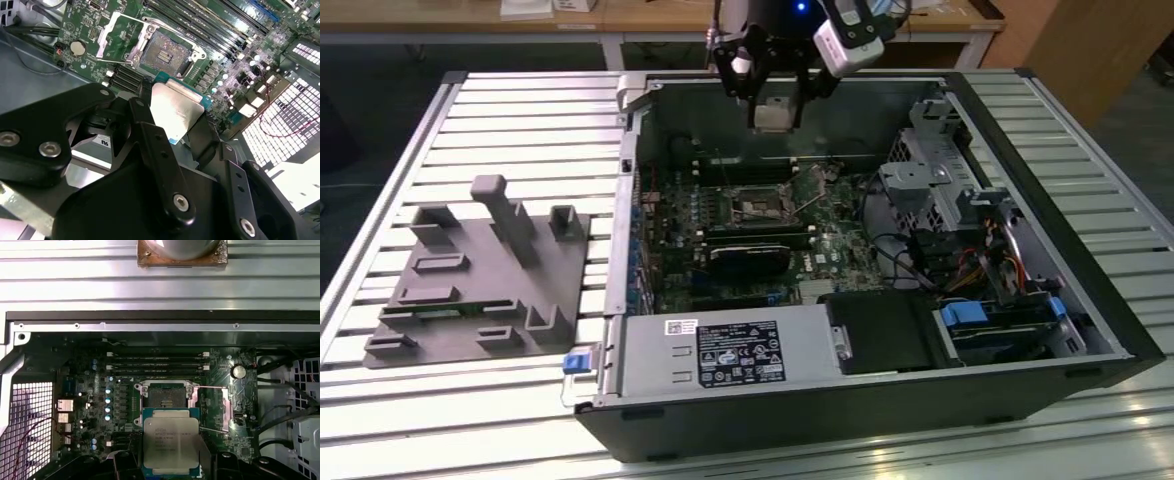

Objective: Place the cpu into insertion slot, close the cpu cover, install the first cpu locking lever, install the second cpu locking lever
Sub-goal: 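Place the cpu into insertion slot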

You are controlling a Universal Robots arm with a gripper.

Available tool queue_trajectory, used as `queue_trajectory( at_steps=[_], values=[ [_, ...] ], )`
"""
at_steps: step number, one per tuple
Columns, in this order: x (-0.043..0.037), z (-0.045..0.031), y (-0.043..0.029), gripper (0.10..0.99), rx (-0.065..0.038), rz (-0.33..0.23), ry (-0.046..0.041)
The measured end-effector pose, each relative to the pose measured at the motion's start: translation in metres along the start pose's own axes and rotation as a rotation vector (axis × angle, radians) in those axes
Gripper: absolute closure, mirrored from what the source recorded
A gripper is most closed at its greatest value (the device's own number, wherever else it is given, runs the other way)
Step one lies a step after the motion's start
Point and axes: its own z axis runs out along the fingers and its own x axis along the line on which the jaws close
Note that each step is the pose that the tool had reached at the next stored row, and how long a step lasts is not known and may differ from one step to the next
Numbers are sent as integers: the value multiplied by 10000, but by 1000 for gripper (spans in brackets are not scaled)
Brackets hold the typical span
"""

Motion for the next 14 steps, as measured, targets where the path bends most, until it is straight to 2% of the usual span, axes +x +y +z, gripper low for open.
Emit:
queue_trajectory(
  at_steps=[14],
  values=[
    [-3,165,-15,549,0,-1,0]
  ],
)
